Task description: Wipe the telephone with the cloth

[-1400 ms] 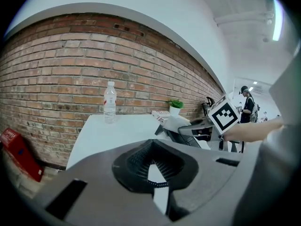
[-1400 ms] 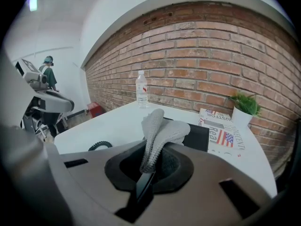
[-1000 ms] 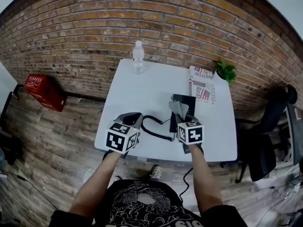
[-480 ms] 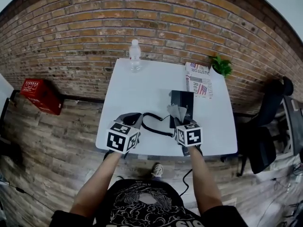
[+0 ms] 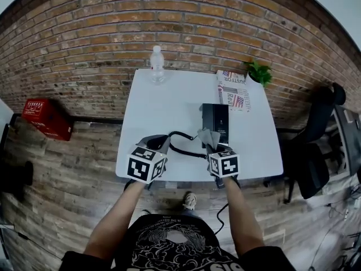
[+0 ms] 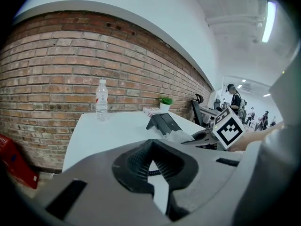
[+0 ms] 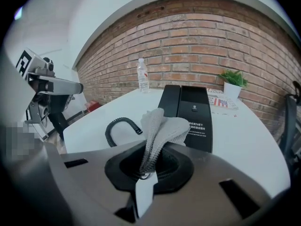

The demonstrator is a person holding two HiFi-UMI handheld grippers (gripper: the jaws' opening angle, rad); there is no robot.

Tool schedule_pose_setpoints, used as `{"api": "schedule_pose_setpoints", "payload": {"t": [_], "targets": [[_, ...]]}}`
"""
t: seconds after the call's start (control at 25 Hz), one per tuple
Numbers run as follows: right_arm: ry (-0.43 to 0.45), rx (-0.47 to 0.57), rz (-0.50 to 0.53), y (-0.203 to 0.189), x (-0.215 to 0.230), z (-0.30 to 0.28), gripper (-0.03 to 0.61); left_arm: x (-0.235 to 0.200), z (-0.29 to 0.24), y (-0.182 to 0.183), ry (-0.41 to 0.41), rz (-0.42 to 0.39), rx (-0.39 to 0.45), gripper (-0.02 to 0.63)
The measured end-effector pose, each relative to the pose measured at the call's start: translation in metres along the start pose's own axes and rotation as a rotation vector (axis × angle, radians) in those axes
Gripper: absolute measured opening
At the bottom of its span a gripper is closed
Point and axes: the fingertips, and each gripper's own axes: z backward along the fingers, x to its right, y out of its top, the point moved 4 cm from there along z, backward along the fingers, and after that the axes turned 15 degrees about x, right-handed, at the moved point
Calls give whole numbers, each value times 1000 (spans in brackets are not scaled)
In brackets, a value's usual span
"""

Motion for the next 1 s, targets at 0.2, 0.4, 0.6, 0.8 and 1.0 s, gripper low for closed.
{"api": "schedule_pose_setpoints", "payload": {"t": [0.2,0.4,0.6,0.8,1.0], "targets": [[3,-14,-14,-12,-9,6,10,4,3,-4,-18,-5,-10,5],[2,-22,-22,-20,-14,9,10,6,3,-7,-31,-5,-19,5],[-1,10,-12,-9,-9,16,11,7,0,-8,-31,-3,-25,5],[-7,82,-16,25,6,22,11,7,-6,-6,-26,-2,-26,5],[-9,151,37,71,29,18,10,4,-14,-4,-8,0,-20,5]]}}
